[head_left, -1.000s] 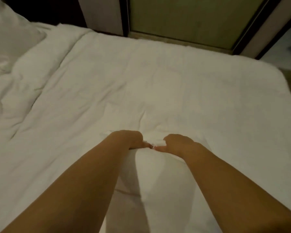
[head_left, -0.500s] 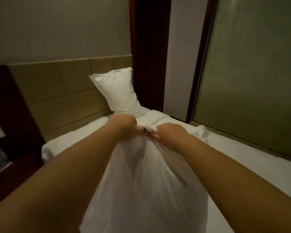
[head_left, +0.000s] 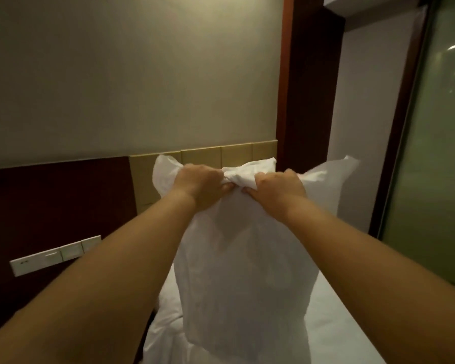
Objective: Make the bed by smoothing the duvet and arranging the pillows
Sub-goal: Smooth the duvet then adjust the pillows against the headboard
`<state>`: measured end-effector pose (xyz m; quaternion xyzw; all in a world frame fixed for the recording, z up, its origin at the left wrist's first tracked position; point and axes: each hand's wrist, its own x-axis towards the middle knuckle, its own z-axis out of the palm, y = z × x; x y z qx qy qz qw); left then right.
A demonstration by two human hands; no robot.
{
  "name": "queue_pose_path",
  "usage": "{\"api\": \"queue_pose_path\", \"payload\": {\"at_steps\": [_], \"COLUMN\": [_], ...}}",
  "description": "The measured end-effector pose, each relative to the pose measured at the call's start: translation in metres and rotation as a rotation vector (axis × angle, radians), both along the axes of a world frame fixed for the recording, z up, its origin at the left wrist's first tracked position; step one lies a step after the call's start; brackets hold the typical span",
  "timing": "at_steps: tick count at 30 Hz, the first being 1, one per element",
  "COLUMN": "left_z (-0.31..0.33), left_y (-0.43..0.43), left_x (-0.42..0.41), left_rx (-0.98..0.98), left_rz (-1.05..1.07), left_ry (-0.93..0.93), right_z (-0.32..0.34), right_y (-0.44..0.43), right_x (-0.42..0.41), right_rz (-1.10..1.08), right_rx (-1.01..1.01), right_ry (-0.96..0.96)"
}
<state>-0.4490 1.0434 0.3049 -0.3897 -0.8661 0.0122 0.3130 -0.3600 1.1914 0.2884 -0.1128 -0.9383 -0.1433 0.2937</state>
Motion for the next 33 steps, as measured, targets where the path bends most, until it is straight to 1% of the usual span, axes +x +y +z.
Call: {"api": "queue_pose_path", "payload": {"at_steps": [3, 8, 10, 11, 12, 15, 17, 21, 26, 30, 33], "left_z": [-0.053, -0.143, -0.165, -0.169, -0.168, -0.159, -0.153, -0.130, -0.092, -0.053, -0.036], "left_y": [-0.002, 0.001, 0.002, 0.004, 0.007, 0.022, 0.036, 0.068, 0.099, 0.108, 0.107], "left_x": [-0.050, -0.122, -0.146, -0.158, -0.169, -0.203, -0.231, -0.311, -0.412, -0.466, -0.491], "left_rx": [-0.094, -0.265, -0.268, -0.272, -0.281, -0.298, -0.301, -0.270, -0.211, -0.092, -0.046], "left_rz": [-0.002, -0.014, -0.049, -0.061, -0.066, -0.054, -0.054, -0.006, 0.045, 0.051, 0.072], "left_ry": [-0.205, -0.507, -0.521, -0.507, -0.498, -0.459, -0.412, -0.393, -0.283, -0.149, -0.089], "right_z": [-0.054, -0.141, -0.154, -0.154, -0.152, -0.140, -0.131, -0.116, -0.088, -0.051, -0.031], "right_y": [-0.005, -0.005, 0.001, 0.006, 0.012, 0.032, 0.044, 0.068, 0.111, 0.134, 0.143], "right_x": [-0.047, -0.114, -0.134, -0.143, -0.152, -0.185, -0.217, -0.307, -0.418, -0.484, -0.517], "right_rz": [-0.006, -0.077, -0.075, -0.070, -0.062, -0.043, -0.038, -0.013, 0.072, 0.154, 0.218], "right_rx": [-0.100, -0.382, -0.494, -0.511, -0.494, -0.321, -0.261, -0.249, -0.160, -0.137, -0.087], "right_ry": [-0.163, -0.498, -0.535, -0.538, -0.554, -0.682, -0.738, -0.705, -0.534, -0.382, -0.328]}}
